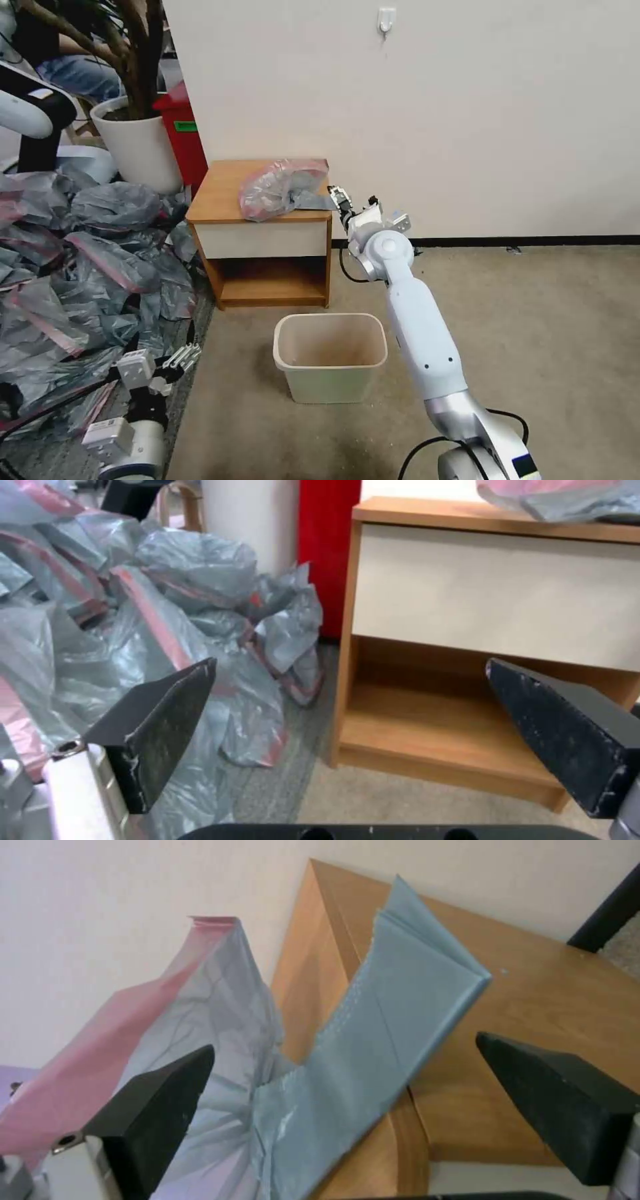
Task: Pick up the garbage bag from the table and place it over the trash can.
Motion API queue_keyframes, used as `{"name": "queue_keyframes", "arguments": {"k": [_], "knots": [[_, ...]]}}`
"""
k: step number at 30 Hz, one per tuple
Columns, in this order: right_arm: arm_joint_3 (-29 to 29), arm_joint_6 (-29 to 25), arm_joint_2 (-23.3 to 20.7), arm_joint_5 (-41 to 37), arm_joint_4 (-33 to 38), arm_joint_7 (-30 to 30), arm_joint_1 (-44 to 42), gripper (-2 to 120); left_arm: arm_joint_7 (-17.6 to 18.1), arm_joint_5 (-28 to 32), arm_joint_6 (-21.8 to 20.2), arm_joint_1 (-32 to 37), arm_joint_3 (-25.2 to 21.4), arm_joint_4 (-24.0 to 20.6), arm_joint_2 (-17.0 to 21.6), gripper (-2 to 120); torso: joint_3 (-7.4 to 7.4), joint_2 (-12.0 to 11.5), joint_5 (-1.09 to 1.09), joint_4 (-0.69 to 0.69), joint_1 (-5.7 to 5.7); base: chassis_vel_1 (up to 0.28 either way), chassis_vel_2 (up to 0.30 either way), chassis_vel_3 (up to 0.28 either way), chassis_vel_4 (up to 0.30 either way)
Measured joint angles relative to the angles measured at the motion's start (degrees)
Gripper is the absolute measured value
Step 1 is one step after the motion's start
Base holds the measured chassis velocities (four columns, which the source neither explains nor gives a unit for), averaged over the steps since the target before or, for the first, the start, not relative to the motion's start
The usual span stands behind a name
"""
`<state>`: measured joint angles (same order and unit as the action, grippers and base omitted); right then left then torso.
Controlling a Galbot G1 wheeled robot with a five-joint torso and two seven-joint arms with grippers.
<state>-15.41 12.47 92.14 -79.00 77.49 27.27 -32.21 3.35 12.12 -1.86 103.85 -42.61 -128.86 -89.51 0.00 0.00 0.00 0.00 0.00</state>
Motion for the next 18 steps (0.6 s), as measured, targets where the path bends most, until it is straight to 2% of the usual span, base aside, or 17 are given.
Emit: {"name": "queue_keyframes", "arguments": {"k": [9,18], "knots": [[-0.15,-0.1,0.0,0.04,-1.97,-0.83,1.56,89,0.04,-0.48,0.24,-0.01,-0.26,0.36,-0.44,100,0.0,0.0,0.0,0.0,0.0,0.0,0.0,0.0,0.0],[-0.51,-0.19,0.0,0.15,-3.01,-1.44,2.23,58,0.04,-0.8,0.28,-0.23,-0.44,0.59,-0.43,100,0.0,0.0,0.0,0.0,0.0,0.0,0.0,0.0,0.0]]}}
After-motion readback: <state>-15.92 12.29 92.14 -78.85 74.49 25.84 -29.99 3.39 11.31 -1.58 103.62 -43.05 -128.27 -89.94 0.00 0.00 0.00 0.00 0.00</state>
